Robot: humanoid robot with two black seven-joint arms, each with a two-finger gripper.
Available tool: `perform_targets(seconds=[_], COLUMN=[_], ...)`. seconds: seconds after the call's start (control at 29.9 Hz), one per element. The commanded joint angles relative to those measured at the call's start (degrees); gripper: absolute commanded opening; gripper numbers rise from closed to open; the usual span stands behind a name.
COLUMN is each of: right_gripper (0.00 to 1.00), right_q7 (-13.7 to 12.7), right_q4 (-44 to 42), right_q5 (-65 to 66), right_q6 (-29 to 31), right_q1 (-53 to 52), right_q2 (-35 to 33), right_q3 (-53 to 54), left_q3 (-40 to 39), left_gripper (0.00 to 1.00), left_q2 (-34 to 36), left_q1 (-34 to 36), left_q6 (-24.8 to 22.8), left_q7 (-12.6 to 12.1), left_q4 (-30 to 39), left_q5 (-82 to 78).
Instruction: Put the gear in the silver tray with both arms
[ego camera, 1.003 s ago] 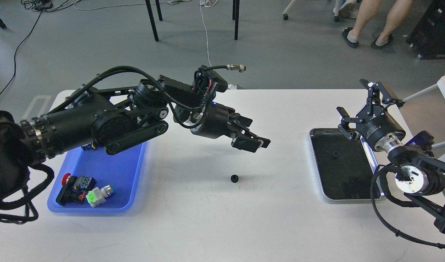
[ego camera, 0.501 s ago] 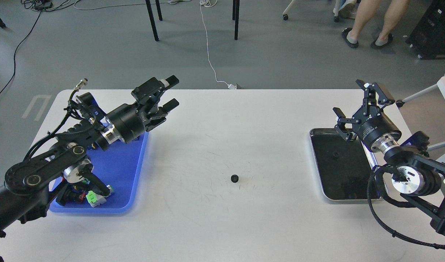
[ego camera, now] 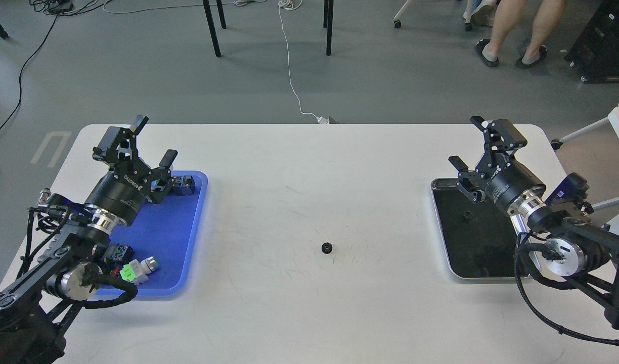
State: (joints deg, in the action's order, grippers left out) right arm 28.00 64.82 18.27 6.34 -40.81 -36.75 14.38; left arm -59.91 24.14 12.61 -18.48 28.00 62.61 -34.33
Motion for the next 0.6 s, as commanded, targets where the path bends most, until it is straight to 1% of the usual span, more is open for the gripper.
perform_targets(seconds=[0.0,0.1,0.13,0.2,0.27,0.4,0.57], right_gripper=[0.99,0.99,0.99,0.99,0.99,0.99,0.99], right_q7=[0.0,0.0,0.0,0.0,0.0,0.0,0.0], right_q4=[0.66,1.27,1.28,1.1,0.66,0.13,-2.68], right_q5=[10.98,17.31,18.89,23.28,26.63,31.21,36.12], right_q6=[0.25,0.25,0.25,0.25,0.25,0.25,-0.01], right_q1=[-11.97,-24.36,-27.36,-35.0,-40.28,-48.03,-52.0], right_q2=[-0.6,0.27,0.89,5.44,10.18,18.45,28.12], right_q3=[-14.51,-27.87,-30.79,-37.99,-43.8,-51.54,-59.9], left_q3=[-1.09,-1.09,-1.09,-1.26,-2.75,-5.13,-5.22], left_gripper=[0.98,0.98,0.98,0.98,0.98,0.98,0.98], left_q2=[-0.15,-0.32,-0.24,-0.32,-0.94,-1.64,-1.73], left_q1=[-0.3,-0.3,-0.3,-0.22,-0.13,-0.13,-0.22], left_q6=[-0.24,-0.5,-0.77,-1.29,-1.29,-1.65,-1.73], left_q7=[0.0,0.0,0.0,0.0,0.0,0.0,0.0], left_q4=[0.05,0.05,0.05,0.05,0.05,0.05,0.05], left_q5=[0.05,0.05,0.05,0.05,0.22,0.23,0.14])
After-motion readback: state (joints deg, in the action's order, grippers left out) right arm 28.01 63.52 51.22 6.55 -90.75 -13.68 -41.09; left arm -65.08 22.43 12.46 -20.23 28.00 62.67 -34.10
